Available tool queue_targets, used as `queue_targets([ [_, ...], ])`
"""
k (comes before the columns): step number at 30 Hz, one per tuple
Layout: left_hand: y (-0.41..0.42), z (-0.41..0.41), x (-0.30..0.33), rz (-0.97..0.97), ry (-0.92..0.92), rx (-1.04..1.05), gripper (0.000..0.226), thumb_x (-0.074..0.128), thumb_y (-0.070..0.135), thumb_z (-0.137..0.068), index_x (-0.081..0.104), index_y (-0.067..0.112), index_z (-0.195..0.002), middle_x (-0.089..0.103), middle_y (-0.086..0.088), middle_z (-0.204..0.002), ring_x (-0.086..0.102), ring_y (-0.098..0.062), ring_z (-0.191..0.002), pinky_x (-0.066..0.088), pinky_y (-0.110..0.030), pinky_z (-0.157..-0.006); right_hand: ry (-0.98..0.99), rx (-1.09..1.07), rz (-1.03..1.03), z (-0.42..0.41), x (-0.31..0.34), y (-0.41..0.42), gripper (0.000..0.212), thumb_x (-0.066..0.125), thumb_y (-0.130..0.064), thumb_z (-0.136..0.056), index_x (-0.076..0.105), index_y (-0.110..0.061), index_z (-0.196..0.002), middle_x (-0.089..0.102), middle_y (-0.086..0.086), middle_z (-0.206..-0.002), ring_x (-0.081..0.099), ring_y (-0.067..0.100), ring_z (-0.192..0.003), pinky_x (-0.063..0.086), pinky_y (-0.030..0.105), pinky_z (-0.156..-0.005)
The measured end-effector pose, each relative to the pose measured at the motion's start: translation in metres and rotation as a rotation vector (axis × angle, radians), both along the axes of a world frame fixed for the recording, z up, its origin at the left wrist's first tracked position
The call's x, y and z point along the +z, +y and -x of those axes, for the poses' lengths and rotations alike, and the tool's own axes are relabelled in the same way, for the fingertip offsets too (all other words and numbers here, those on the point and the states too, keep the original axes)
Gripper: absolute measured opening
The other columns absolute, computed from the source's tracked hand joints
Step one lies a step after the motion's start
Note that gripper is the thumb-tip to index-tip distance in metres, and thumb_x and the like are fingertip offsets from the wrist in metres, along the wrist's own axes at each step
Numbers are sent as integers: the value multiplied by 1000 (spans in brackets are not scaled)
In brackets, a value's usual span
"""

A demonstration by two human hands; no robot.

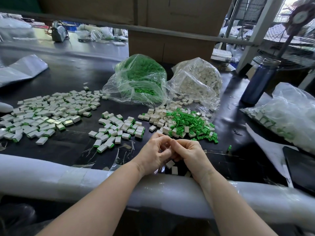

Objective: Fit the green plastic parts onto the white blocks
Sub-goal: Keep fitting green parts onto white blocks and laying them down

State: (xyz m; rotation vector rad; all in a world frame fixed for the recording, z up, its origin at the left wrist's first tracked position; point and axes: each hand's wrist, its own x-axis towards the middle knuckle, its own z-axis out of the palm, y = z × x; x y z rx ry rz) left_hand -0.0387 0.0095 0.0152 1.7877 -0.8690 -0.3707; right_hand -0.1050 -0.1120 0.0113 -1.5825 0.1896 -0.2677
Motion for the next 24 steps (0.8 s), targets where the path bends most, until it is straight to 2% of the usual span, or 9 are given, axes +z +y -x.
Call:
queue_targets([
  [5,0,-4,-4,-1,-41,83,7,58,9,-90,62,12,-95,42,0,-102,48,-8,-73,43,-9,-71,-8,-131,14,-1,-1,-3,6,62,-13,-87,68,-12,-87,72,4,-70,69,16,-63,50,21,-52],
  [8,-1,-4,-5,-17,-62,106,11,58,11,-90,64,6,-98,43,-2,-102,46,-6,-70,42,-7,-66,-29,-160,65,1,-1,-5,7,65,-4,-84,65,-11,-82,70,1,-68,67,13,-61,51,20,-50],
  [11,-1,-5,-5,-45,-90,111,14,58,11,-90,65,5,-100,45,-4,-106,47,-10,-75,41,-6,-69,-26,-161,118,1,0,-4,13,67,-1,-81,65,-12,-74,67,0,-65,63,6,-59,50,19,-49],
  [15,0,-5,-6,-82,-106,105,15,58,13,-90,65,6,-102,47,-4,-108,48,-11,-78,45,-14,-75,-6,-161,171,0,-1,-3,14,66,-2,-82,64,-12,-73,65,2,-66,61,4,-57,50,19,-49],
  [20,-1,-5,-7,-77,-120,101,16,59,17,-90,66,9,-102,49,2,-100,50,-5,-72,43,-11,-71,20,-169,198,-2,-2,-3,15,61,-1,-87,61,-12,-76,64,0,-67,62,4,-54,49,18,-48],
  [24,-1,-5,-7,-27,-51,130,12,60,13,-89,66,11,-100,65,-3,-92,62,-16,-83,50,-20,-78,-7,-234,225,-1,-1,-3,16,63,-5,-86,62,-13,-73,60,1,-65,56,7,-54,50,23,-49],
])
